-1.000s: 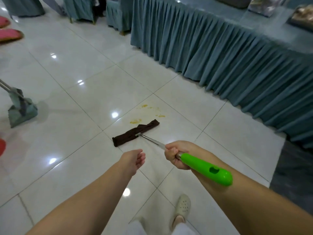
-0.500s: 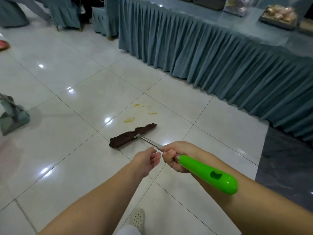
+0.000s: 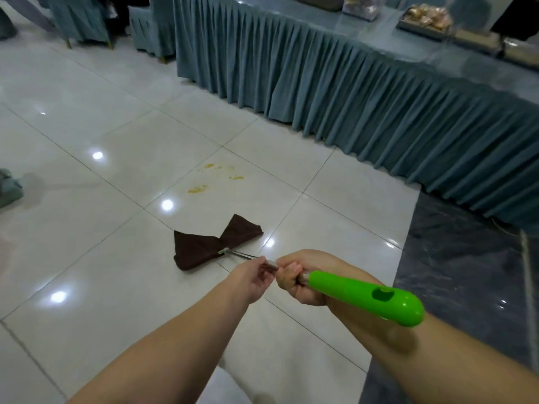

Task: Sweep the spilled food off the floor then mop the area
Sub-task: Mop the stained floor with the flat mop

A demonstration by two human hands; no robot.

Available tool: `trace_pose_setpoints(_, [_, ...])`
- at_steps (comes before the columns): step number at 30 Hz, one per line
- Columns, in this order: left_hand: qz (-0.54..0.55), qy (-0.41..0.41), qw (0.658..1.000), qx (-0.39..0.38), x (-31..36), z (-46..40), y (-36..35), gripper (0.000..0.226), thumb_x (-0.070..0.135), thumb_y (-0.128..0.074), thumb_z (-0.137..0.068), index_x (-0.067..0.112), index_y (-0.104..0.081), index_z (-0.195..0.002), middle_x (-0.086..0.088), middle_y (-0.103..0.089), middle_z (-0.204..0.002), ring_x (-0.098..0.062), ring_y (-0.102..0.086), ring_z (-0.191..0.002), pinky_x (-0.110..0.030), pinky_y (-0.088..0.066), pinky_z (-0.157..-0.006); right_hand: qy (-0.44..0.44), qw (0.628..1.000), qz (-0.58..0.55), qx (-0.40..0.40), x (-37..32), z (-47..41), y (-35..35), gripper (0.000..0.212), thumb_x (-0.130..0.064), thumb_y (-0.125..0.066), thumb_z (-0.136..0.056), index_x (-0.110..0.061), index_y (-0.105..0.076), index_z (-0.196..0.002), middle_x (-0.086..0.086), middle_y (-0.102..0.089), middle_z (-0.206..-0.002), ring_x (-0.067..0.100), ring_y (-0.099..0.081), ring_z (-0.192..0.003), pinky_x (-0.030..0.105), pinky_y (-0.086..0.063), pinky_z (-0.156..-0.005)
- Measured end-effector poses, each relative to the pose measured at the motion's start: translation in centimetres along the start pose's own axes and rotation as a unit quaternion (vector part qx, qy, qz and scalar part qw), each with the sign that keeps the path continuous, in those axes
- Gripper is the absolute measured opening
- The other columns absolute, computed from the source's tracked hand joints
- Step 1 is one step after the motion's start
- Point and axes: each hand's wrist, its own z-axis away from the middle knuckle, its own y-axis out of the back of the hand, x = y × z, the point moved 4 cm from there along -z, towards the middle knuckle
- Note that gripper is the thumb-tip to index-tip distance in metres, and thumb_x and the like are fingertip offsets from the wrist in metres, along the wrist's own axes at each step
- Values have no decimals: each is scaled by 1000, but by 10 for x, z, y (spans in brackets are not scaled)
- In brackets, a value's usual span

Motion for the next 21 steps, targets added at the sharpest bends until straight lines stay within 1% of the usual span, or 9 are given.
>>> trace_pose_setpoints(2, [2,6,1000,2,-16,1,3,31,12,-44,-99,-1,-51,-72,-10,-53,-64,-12,-55,-31,-15,-47,-37,-4,1000,0,3,10,1,11,21,-2,-39,-97,1,-48,-79,8,-43,-40,7,-35,-21,11,-32,-24])
trace_pose_setpoints(5, [10,18,1000,7,-30,2,11,31,11,-42,-100,-1,-49,-72,-11,-50,-67,-14,-55,-30,-16,-47,-34,-22,1000,10,14,25,-5,23,20,-2,-42,-97,-2,-48,-78,5,-40,-46,7,-34,-22,11,-32,-25])
trace_pose_setpoints(6, [13,20,1000,10,-33,2,14,30,10,-42,-100,-1,-49,-72,-11,-49,-68,-15,-57,-33,-17,-47,-33,-26,999,20,15,30,-9,25,21,-3,-42,-97,-3,-48,-77,4,-39,-45,7,-34,-22,10,-31,-25])
trace_pose_setpoints(9, [21,18,999,24,-35,4,22,27,6,-44,-98,-1,-50,-73,-12,-50,-69,-19,-53,-57,-17,-48,-35,-34,999,29,8,36,-20,25,23,-4,-42,-98,-4,-48,-76,2,-37,-40,6,-32,-21,10,-30,-24])
trace_pose_setpoints(11, [26,9,999,19,-29,7,23,25,3,-45,-97,-2,-51,-73,-13,-52,-69,-19,-53,-61,-18,-50,-37,-34,999,22,3,33,-26,21,21,-4,-42,-98,-4,-48,-77,2,-36,-42,6,-32,-21,10,-29,-23])
trace_pose_setpoints(14, [22,-4,1000,4,-17,11,21,24,-4,-48,-92,-1,-52,-68,-11,-57,-52,-16,-59,-48,-17,-51,-40,-22,1000,5,2,22,-35,13,19,-2,-44,-97,-3,-47,-78,3,-36,-43,6,-32,-21,11,-29,-23])
trace_pose_setpoints(15, [19,-8,1000,0,-11,11,20,24,-5,-49,-90,-1,-53,-67,-10,-57,-49,-15,-59,-48,-17,-53,-42,-17,1000,2,7,18,-38,10,18,-2,-44,-96,-3,-47,-78,3,-36,-44,6,-32,-21,11,-29,-23])
trace_pose_setpoints(18, [17,-14,1000,-4,6,7,20,23,-1,-49,-92,-2,-54,-69,-11,-59,-59,-17,-55,-61,-18,-54,-44,-12,1000,10,9,5,-50,-5,17,-1,-44,-96,-4,-47,-79,3,-35,-48,6,-33,-21,11,-29,-23])
trace_pose_setpoints(21, [33,-17,999,-14,28,-1,20,22,0,-46,-94,-3,-54,-74,-14,-58,-71,-19,-56,-67,-20,-55,-45,-11,1000,7,2,-8,-61,-23,16,-2,-44,-97,-5,-47,-82,0,-31,-56,6,-33,-22,11,-29,-23])
